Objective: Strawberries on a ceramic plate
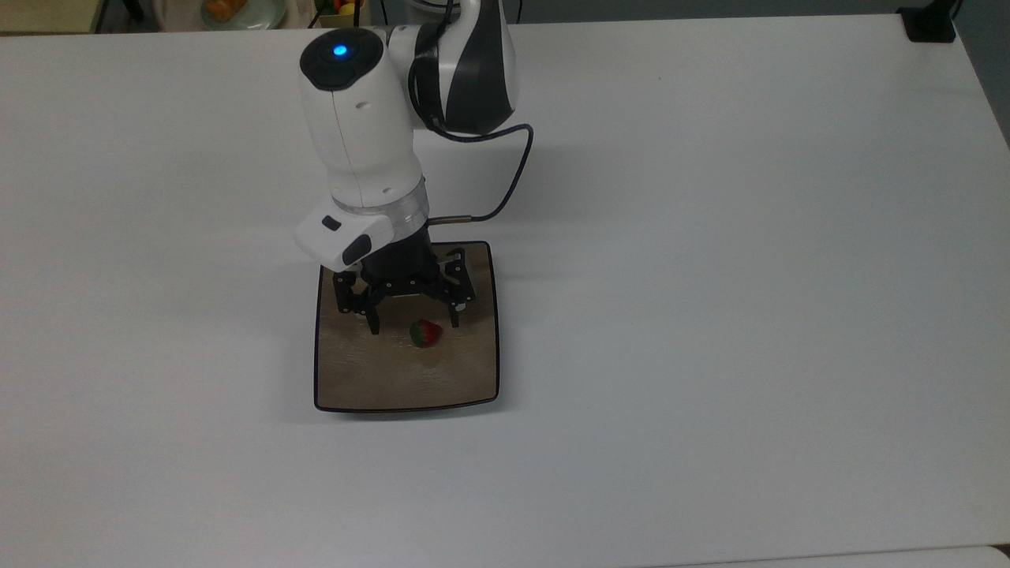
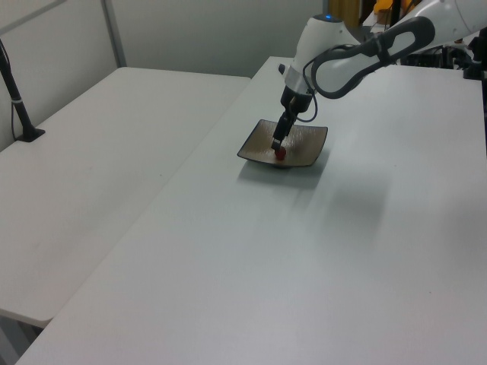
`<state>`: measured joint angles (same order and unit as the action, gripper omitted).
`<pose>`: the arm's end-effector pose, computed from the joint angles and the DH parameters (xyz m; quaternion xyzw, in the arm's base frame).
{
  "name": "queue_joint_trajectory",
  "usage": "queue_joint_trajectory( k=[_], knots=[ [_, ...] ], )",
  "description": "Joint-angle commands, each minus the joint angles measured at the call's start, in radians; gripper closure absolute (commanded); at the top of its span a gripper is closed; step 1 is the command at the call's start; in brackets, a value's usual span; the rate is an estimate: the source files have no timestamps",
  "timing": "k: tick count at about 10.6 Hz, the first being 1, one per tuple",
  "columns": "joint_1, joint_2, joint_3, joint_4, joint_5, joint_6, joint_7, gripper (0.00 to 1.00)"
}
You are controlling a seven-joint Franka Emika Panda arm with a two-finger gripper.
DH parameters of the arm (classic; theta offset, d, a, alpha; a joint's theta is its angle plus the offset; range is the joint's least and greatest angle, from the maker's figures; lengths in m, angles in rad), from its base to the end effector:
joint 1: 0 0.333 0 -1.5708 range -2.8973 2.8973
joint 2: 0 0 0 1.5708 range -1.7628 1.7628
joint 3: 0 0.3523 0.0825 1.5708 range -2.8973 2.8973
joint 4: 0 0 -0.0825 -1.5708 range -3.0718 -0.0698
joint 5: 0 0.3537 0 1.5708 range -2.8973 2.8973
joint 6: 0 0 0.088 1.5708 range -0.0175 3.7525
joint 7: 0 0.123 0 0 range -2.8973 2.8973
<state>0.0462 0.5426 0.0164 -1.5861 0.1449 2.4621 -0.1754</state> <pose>0.7184 0.0441 0.3875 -0.9822 -0.0672 -0.1684 0.0488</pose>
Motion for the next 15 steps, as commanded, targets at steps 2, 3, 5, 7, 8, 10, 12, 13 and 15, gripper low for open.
queue_joint_trajectory(
  k=[2, 3, 5, 7, 8, 10, 12, 13, 15],
  knots=[
    [0.004, -0.217, -0.022, -0.006, -0.072, -0.364, 0.005, 0.00],
    [0.000, -0.271, -0.026, 0.020, -0.083, -0.499, 0.005, 0.00],
    [0.000, -0.355, -0.039, 0.061, -0.084, -0.699, 0.007, 0.00],
    [0.006, -0.415, -0.038, 0.064, -0.084, -0.799, 0.025, 0.00],
    [0.014, -0.449, -0.035, 0.063, -0.084, -0.828, 0.072, 0.00],
    [0.020, -0.510, -0.032, 0.055, -0.085, -0.888, 0.138, 0.00],
    [0.039, -0.538, -0.033, 0.040, -0.087, -0.910, 0.139, 0.00],
    [0.049, -0.559, -0.033, 0.017, -0.087, -0.902, 0.137, 0.00],
    [0.047, -0.570, -0.033, 0.005, -0.085, -0.894, 0.131, 0.00]
  ],
)
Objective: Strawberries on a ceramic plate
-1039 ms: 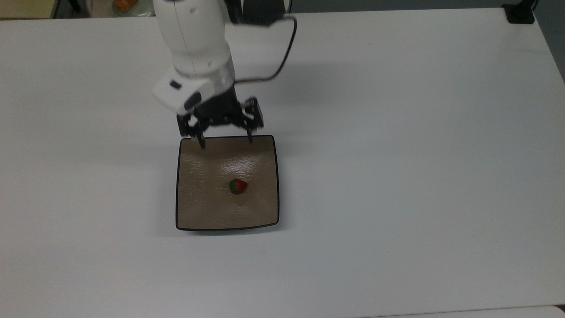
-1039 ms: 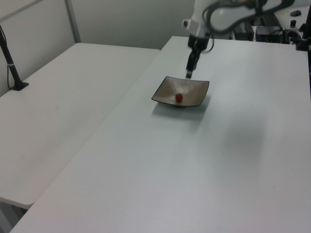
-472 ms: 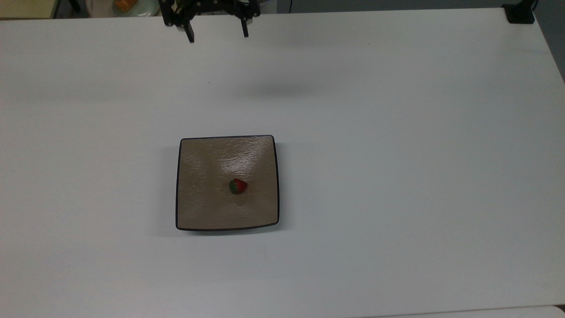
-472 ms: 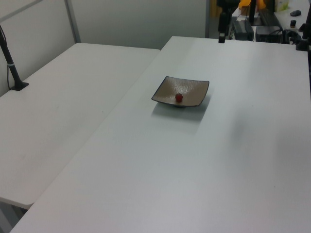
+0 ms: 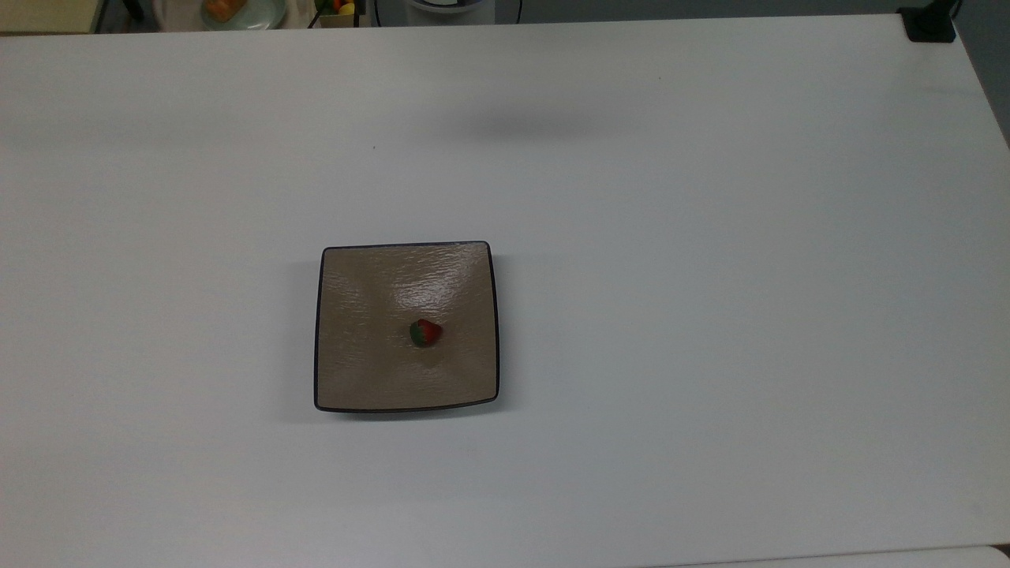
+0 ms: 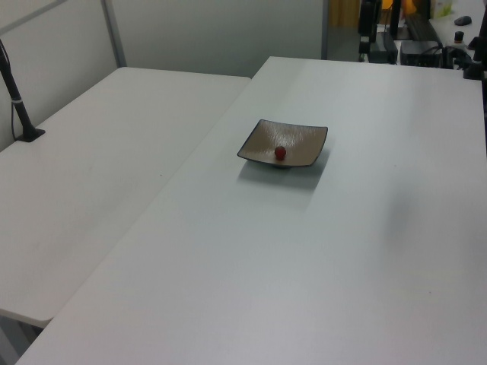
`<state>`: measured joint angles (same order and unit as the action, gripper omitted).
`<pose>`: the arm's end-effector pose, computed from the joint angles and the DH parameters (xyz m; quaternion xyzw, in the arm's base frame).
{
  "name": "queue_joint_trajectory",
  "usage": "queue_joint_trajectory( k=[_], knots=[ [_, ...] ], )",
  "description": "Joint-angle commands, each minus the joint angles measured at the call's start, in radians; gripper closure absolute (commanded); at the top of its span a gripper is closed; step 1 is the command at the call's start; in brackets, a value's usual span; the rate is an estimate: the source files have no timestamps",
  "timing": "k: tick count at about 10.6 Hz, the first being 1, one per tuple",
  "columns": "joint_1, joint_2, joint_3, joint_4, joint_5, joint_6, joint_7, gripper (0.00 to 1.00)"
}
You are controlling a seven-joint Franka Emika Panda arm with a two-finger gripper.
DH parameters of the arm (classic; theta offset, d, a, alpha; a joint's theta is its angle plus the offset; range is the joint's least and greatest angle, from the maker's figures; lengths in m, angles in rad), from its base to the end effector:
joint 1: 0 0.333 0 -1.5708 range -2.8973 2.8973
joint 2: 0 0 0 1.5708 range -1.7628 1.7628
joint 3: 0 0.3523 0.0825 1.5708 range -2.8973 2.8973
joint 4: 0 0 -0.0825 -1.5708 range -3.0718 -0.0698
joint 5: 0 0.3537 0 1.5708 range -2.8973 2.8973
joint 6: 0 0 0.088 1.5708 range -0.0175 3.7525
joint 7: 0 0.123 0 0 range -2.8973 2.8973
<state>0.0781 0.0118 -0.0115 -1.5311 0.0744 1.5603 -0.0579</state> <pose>0.5262 0.0444 0.6555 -0.9973 -0.0629 -0.0085 0.0372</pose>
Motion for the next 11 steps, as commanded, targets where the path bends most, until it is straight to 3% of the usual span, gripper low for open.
queue_joint_trajectory(
  k=[1, 11],
  knots=[
    [0.014, -0.039, -0.005, -0.055, -0.012, 0.039, 0.012, 0.00],
    [0.015, -0.036, -0.005, -0.093, -0.013, 0.107, 0.007, 0.00]
  ],
)
